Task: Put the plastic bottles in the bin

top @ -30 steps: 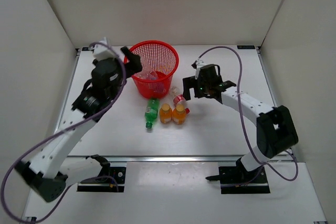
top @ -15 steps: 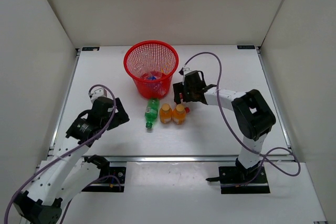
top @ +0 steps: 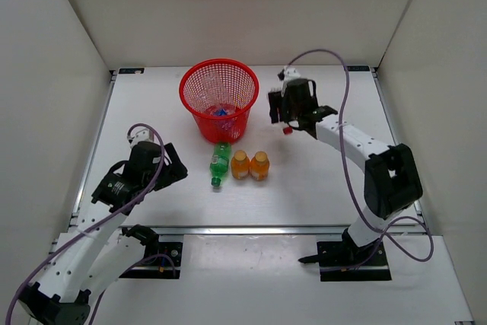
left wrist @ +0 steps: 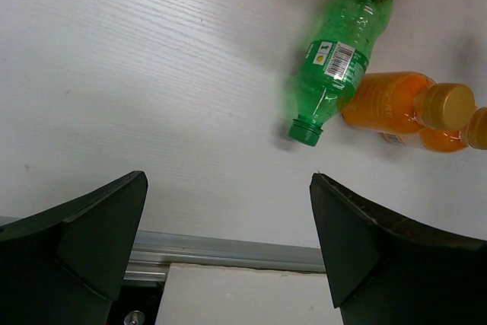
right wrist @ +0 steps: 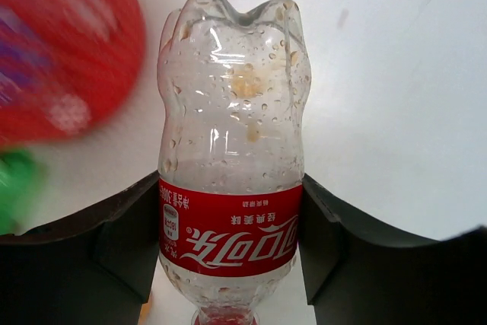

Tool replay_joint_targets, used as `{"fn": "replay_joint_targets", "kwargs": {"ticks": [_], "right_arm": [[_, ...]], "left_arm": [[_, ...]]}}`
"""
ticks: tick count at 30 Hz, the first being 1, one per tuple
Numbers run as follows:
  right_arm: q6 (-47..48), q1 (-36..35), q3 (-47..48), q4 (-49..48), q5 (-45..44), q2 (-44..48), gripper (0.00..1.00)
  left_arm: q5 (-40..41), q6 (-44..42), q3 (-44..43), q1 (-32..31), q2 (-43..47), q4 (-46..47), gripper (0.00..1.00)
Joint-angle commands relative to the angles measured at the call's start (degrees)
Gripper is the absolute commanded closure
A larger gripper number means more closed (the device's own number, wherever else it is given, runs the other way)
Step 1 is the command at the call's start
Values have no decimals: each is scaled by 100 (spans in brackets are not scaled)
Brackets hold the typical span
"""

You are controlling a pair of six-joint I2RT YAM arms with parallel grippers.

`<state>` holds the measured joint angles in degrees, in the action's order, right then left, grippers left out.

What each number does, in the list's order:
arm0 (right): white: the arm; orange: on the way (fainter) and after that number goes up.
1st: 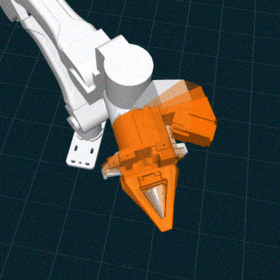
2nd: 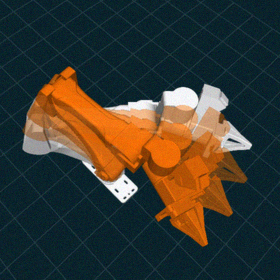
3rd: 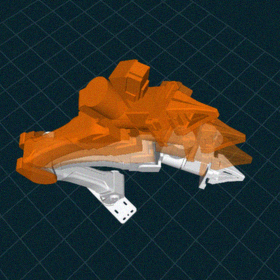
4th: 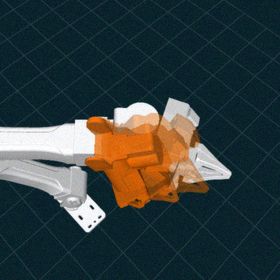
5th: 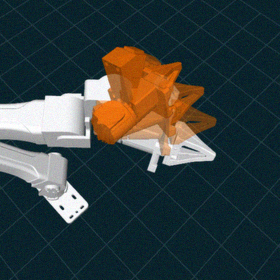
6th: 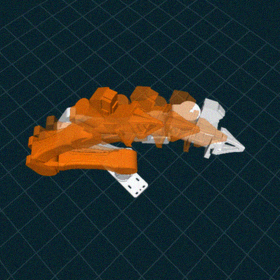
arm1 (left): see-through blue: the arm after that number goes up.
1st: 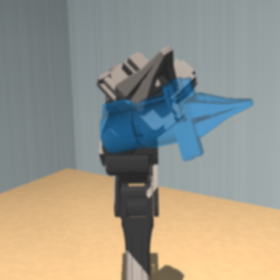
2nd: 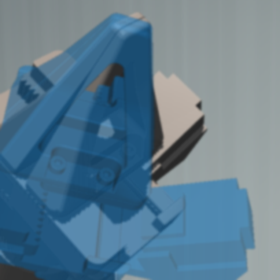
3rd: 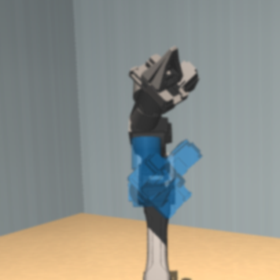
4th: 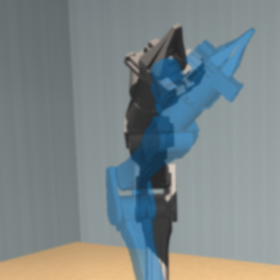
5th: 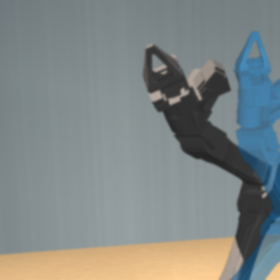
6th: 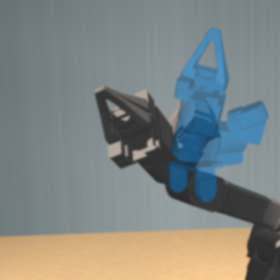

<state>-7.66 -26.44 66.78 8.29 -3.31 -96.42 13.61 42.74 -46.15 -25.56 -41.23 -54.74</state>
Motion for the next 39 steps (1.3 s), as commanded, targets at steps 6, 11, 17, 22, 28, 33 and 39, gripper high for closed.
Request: {"fn": "replay_joint_targets", "kwargs": {"ticks": [6,11,17,22,28,33,39], "right_arm": [[994,-458,2162,-187,495,441,82],[1152,-906,2943,-479,1078,-349,72],[1302,-1136,3937,66,1236,-1186,28],[1083,-1013,4272,338,1289,-1055,1],[469,-679,3554,875,798,-55,1],[-128,-21,1245,787,805,1403,1],[-552,814,-374,1218,999,2899,1]], "left_arm": [[-315,-310,18,86,-376,376,2],[-341,-407,27,121,-464,359,1],[-438,-372,71,122,-430,429,1],[-614,-459,80,78,-631,701,1],[-578,-679,-60,-177,-1474,1333,1],[-640,-750,-52,-239,-2256,2193,1],[-692,-828,-280,-537,-3091,3144,1]]}}
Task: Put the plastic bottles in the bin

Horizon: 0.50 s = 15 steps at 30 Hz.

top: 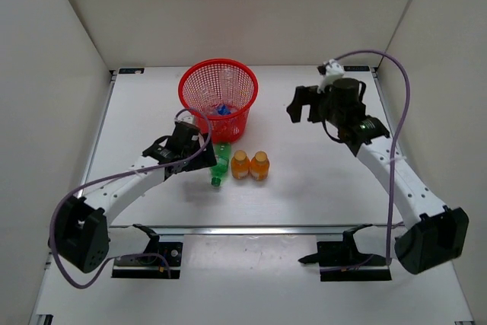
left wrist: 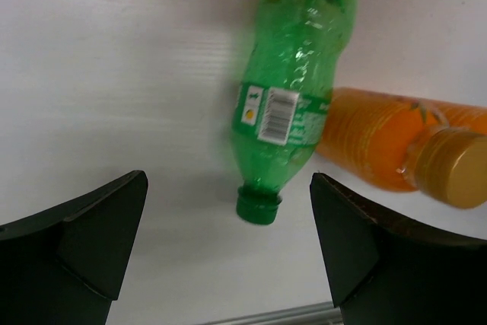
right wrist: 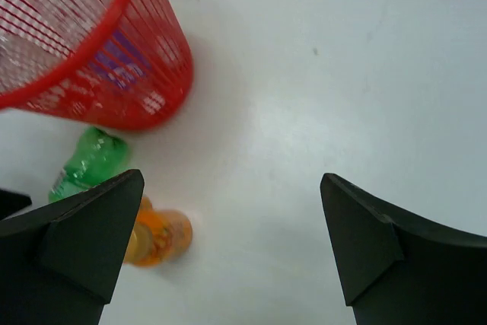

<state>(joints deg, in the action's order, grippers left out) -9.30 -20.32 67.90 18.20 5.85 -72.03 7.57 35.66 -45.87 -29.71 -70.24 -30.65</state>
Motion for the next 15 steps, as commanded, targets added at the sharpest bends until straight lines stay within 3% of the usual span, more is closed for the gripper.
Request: {"fn": "replay_joint_targets", "kwargs": {"ticks": [1,10,15], "right_arm": [[-441,264,-706,272,257,540,1],[-529,994,-1577,861,663,1464,1],[-547,960,-1797,905,602,1490,1]], "left_arm": [[41,-103,-283,-148,-357,884,1],[8,-68,-203,-341,-1334,1905,1],[200,-16,-134,-447,-1651,1957,4]]}}
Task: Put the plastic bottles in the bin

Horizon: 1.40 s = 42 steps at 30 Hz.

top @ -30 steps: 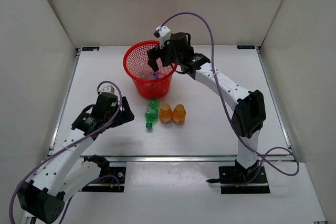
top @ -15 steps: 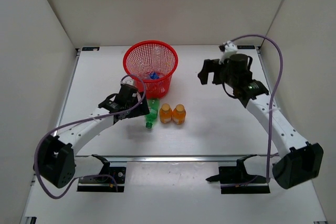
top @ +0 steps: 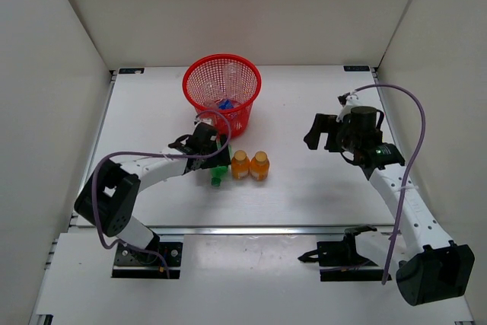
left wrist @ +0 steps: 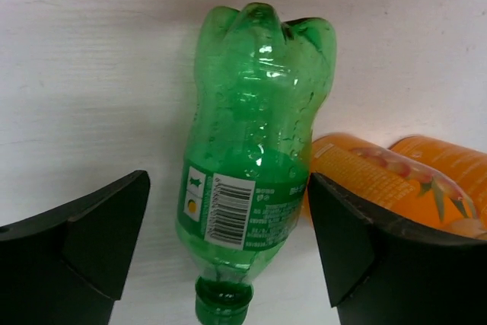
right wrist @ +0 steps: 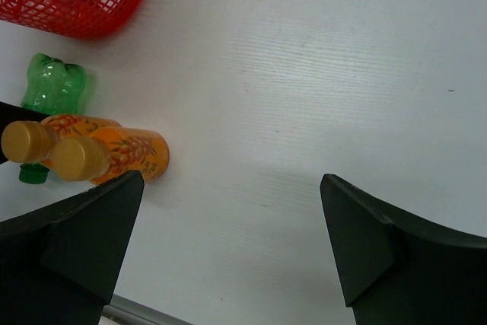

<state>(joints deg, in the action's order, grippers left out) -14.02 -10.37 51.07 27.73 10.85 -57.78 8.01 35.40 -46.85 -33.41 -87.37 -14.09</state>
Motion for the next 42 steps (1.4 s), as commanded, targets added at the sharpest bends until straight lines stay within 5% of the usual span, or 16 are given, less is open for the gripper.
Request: {"fn": "replay_joint_targets", "kwargs": {"ticks": [1,6,11,16,19,34,37,39,42], "right_arm": [[-127,-79,-141,-109,75,108,1],[-66,-219,-203,-267,242,-84,1],[707,-1315,-211,-548,75,-321,1],[1575,-2029,-62,-418,197,-751,1],[1779,-2100,-141,-470,548,-1042,1],[2167,-2390,-360,-1681,673,-2246,1],[2132,-2443,-509,-2103,629,-2439,1],[2123,-2426,-545,-2315,620,-2553,1],[2176,-2364,-554,-2596,830,-2738,1]], "left_arm": [[166,28,139,-61,106,336,6],[-44,82,615,-43,544,583,40],[77,143,774,-61,1640,-233,53],[402,29,12,308,3338,-1542,51],[613,-260,-912,239,3491,-1851,51],[886,-1272,-3785,616,135,240,39],[1097,-1325,-4357,634,-438,-129,29],[1054,-1317,-4455,616,-648,-261,1],[1071,-1368,-4464,529,-579,-392,1]]}}
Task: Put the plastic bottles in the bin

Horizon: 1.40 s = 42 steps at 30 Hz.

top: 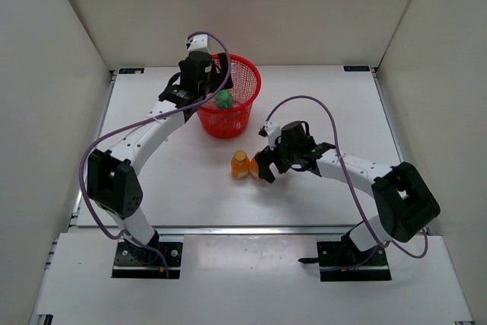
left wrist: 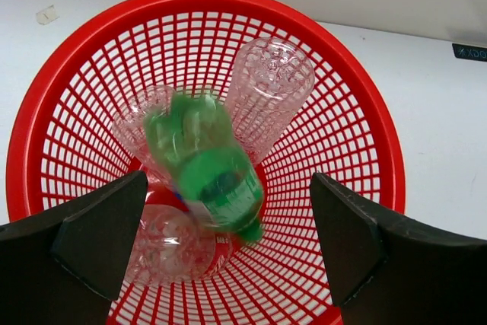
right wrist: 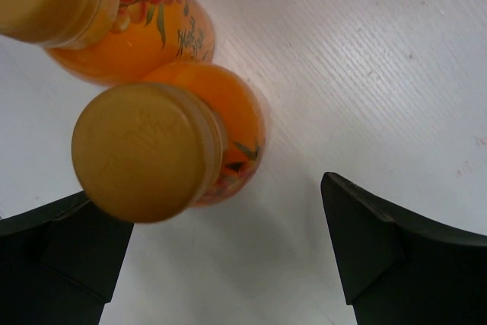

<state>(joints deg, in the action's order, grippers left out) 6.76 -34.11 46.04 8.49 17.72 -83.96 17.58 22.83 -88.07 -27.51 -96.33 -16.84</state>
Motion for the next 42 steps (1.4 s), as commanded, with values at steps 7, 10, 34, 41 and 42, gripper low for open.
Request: {"fn": "replay_joint_targets", "kwargs": {"ticks": [7,10,34,41,42], "right_arm": [[133,-280,63,-997,180,-585,4],[27,-333,-16,-1235,128,-673,10],[-211,352,2132,1021,-1666,602,62],[9,-25,4805,900,-1341,-839,64],[-78,-69,5087,969,-1254,-1241,63]], "left_arm": [[8,-288,174,-298,1308,-828,1],[-79,-226,1008,-290,2002,-1057,1],[-1011,855,4148,316,4773,-2324,2],[-1607,856,4386,184,4546,-2411,2],[-1705,759,4369,149,4423,-2560,1]]}}
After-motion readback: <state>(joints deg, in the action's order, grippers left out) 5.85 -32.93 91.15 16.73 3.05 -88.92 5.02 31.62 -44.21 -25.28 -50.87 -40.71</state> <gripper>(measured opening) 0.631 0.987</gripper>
